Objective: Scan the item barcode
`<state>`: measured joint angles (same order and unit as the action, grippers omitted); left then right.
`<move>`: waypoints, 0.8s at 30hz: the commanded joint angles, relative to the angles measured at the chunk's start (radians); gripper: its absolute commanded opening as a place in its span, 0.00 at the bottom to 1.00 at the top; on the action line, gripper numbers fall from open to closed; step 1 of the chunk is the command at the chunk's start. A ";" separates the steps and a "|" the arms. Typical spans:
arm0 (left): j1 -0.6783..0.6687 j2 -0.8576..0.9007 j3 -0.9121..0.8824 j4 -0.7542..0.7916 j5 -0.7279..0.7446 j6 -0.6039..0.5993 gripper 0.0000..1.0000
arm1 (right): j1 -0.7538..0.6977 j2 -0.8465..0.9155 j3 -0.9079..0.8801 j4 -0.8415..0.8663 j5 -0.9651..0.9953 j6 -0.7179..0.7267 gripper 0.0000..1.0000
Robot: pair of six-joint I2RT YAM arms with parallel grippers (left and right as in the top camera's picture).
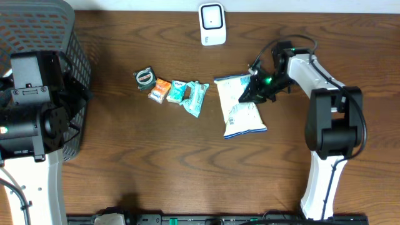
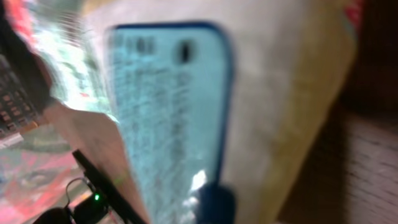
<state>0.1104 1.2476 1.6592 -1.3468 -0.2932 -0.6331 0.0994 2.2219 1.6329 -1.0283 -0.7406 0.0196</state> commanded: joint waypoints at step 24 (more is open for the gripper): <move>0.005 0.001 -0.005 -0.003 -0.010 -0.016 0.98 | 0.004 -0.452 0.009 0.262 -0.482 0.321 0.01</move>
<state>0.1108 1.2476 1.6592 -1.3468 -0.2932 -0.6331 0.0994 1.7687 1.6360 -0.7696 -1.1847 0.2428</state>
